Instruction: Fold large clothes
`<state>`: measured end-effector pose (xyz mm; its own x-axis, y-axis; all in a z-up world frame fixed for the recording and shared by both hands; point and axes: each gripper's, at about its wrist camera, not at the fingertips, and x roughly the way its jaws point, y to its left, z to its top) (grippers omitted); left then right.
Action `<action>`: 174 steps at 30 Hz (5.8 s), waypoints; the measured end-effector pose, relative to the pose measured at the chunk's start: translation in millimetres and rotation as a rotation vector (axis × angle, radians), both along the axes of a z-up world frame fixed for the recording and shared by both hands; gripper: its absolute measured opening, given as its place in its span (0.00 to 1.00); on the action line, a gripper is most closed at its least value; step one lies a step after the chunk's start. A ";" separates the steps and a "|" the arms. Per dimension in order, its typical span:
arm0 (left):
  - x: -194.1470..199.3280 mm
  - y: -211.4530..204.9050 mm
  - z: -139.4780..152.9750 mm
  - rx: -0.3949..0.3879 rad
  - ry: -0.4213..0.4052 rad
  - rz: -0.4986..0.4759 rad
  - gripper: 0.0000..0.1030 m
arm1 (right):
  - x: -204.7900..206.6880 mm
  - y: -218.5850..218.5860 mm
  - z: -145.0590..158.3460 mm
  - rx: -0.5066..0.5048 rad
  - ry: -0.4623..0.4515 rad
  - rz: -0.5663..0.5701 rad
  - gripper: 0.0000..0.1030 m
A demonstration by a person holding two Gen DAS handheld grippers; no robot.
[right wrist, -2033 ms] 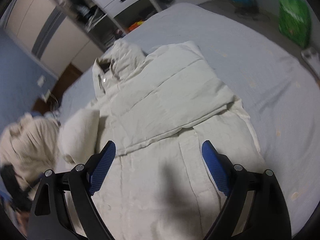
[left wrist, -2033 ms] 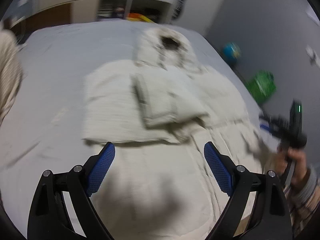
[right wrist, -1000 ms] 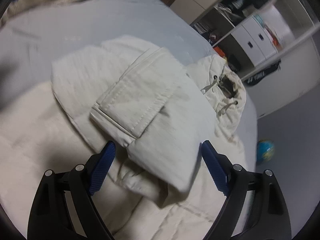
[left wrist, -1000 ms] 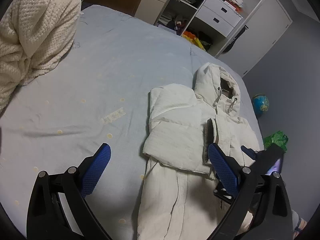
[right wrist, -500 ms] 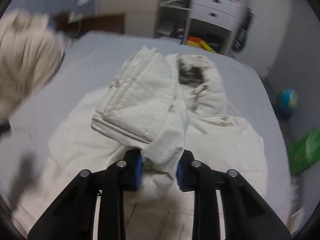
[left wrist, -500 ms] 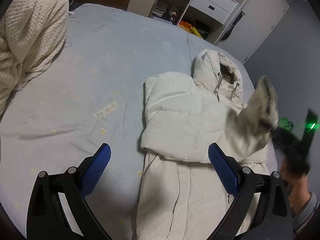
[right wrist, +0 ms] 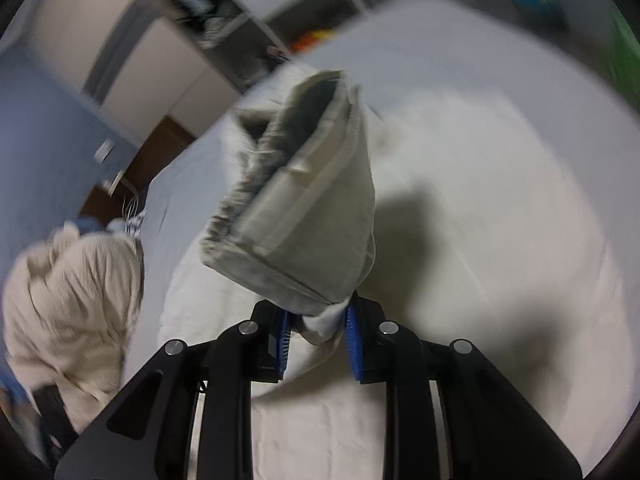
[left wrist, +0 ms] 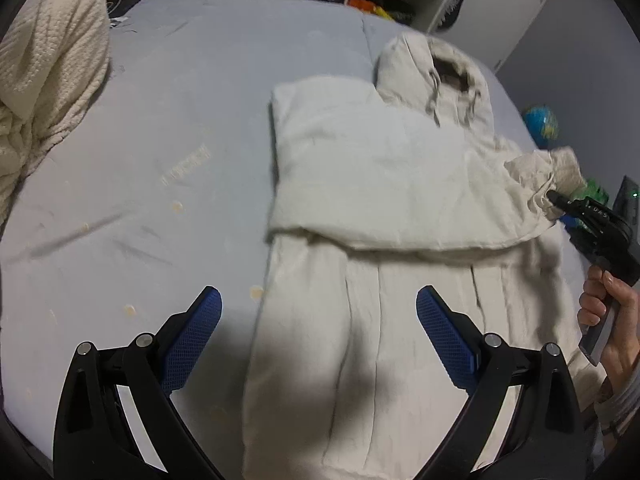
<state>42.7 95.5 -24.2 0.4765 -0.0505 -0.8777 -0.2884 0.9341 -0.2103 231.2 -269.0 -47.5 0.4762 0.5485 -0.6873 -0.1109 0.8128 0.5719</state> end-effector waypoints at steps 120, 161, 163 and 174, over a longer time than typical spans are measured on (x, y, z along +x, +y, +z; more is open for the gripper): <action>130.5 27.4 72.6 -0.304 -0.461 -0.050 0.92 | 10.4 57.9 37.9 -0.465 -0.582 0.508 0.15; 118.5 -34.0 54.1 -0.327 -0.363 -0.247 0.13 | -37.3 -58.5 12.6 0.153 0.041 -0.002 0.73; 114.4 -37.1 47.6 -0.320 -0.346 -0.256 0.13 | -37.1 -59.2 4.9 0.251 0.106 -0.024 0.74; 109.7 -36.0 34.8 -0.346 -0.309 -0.259 0.13 | -25.4 -8.8 -14.7 0.520 0.309 -0.038 0.78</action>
